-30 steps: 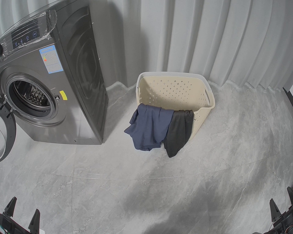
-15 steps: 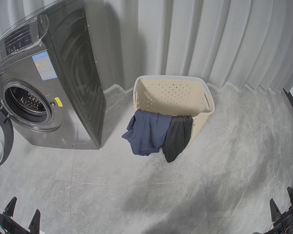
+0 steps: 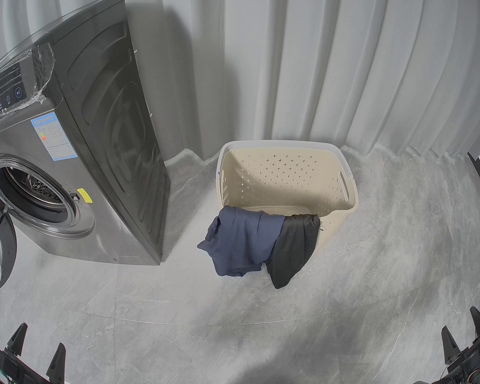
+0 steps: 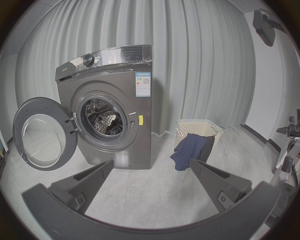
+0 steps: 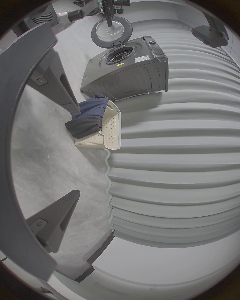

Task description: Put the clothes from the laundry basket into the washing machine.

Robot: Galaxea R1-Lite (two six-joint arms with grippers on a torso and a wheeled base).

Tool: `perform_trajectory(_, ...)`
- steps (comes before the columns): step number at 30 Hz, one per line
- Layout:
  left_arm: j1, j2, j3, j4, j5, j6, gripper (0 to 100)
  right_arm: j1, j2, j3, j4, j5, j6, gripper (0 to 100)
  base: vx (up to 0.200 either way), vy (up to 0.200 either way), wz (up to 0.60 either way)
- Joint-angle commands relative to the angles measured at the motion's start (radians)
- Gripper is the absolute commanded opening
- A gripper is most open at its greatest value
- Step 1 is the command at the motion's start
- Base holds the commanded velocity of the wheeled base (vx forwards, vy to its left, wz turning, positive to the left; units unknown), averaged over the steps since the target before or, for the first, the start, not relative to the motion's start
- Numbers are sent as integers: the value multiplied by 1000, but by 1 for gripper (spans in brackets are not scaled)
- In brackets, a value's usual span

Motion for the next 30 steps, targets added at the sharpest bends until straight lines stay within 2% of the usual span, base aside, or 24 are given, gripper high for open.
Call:
perform_trajectory(1, 0, -16, 16, 0, 2, -3, 100, 0, -15, 16, 0, 2, -1, 100, 0, 0, 0)
perform_trajectory(5, 0, -16, 16, 0, 2, -2, 100, 0, -15, 16, 0, 2, -1, 100, 0, -150, 0)
perform_trajectory(11, 0, -16, 16, 0, 0, 7, 100, -2, -16, 16, -2, 8, -1, 100, 0, 0, 0)
perform_trajectory(17, 0, -16, 16, 0, -3, 3, 100, -2, -16, 16, -2, 7, -2, 100, 0, 0, 0)
perform_trajectory(26, 0, -16, 16, 0, -1, 3, 100, -2, -16, 16, 0, 7, -13, 100, 200, 0, 0)
perform_trajectory(30, 0, -16, 16, 0, 0, 4, 100, -2, -16, 16, 0, 8, -13, 100, 0, 0, 0)
